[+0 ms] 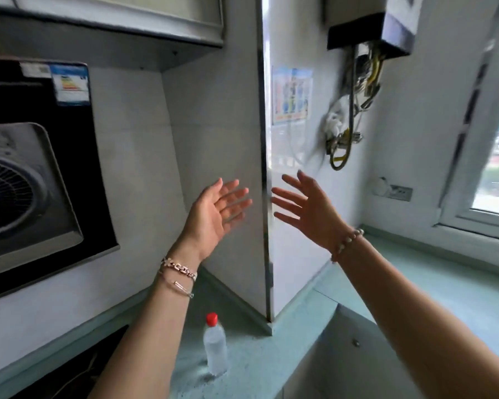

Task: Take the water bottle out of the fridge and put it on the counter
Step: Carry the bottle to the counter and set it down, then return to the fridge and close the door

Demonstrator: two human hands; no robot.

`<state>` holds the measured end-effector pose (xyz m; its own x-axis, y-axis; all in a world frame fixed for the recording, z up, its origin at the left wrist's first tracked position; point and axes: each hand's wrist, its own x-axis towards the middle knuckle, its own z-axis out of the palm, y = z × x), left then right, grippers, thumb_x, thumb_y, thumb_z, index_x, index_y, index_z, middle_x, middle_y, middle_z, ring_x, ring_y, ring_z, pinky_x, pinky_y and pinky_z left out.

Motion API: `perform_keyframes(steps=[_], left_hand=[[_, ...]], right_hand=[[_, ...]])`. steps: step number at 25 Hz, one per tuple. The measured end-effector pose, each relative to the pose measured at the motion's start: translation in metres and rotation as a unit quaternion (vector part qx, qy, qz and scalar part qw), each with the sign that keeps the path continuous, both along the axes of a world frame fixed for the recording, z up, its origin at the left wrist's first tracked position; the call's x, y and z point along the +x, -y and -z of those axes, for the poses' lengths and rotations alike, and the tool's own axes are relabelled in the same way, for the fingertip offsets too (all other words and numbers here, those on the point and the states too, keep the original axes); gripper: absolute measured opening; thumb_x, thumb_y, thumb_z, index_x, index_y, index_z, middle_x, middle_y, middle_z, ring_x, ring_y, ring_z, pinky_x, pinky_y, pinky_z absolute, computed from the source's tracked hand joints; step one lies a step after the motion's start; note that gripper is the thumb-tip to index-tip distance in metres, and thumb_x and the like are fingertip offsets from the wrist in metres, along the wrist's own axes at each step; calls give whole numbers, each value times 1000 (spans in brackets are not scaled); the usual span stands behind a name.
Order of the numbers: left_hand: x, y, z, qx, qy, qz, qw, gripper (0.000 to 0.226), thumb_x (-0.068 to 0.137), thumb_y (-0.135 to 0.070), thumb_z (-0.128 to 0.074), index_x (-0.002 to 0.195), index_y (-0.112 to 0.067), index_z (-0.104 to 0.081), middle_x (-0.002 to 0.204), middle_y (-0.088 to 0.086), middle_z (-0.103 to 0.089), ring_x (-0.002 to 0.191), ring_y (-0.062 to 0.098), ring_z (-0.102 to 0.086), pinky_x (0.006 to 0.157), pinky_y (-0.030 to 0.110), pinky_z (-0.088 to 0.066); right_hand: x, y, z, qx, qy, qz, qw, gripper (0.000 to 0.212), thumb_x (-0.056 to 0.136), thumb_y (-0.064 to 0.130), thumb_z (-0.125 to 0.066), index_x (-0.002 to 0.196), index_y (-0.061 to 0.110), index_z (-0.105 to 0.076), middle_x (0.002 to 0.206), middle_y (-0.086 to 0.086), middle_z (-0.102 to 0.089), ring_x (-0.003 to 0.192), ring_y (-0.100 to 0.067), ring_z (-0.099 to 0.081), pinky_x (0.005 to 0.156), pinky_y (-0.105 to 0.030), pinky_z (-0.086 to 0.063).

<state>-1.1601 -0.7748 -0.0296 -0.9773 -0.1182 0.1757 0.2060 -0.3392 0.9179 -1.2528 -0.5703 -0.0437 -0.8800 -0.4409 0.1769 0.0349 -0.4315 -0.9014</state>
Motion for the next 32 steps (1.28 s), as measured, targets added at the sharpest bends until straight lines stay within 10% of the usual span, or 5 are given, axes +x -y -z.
perform_keyframes(steps=[11, 21, 32], left_hand=[[23, -251, 17, -20, -12, 422, 906, 38, 98, -45, -43, 116, -25, -70, 125, 3, -72, 117, 30, -66, 101, 44, -46], [434, -534, -9, 23, -3, 821, 570, 38, 87, -43, -55, 117, -24, -71, 127, 4, -71, 114, 30, -68, 102, 43, -45], [896, -524, -13, 40, -10, 979, 199, 33, 88, -43, -57, 112, -27, -74, 126, 4, -72, 114, 30, -68, 100, 45, -47]], right_hand=[[228, -249, 16, -2, -4, 418, 908, 41, 79, 57, -62, 111, 34, -75, 119, -3, -74, 114, -24, -67, 98, -45, -50], [753, -339, -23, -29, -26, 827, 561, 38, 77, 50, -66, 106, 26, -75, 110, -6, -76, 112, -28, -65, 104, -52, -45], [1147, -156, -37, 13, -23, 985, 170, 42, 79, 52, -70, 111, 24, -75, 112, -8, -76, 107, -29, -69, 97, -50, -53]])
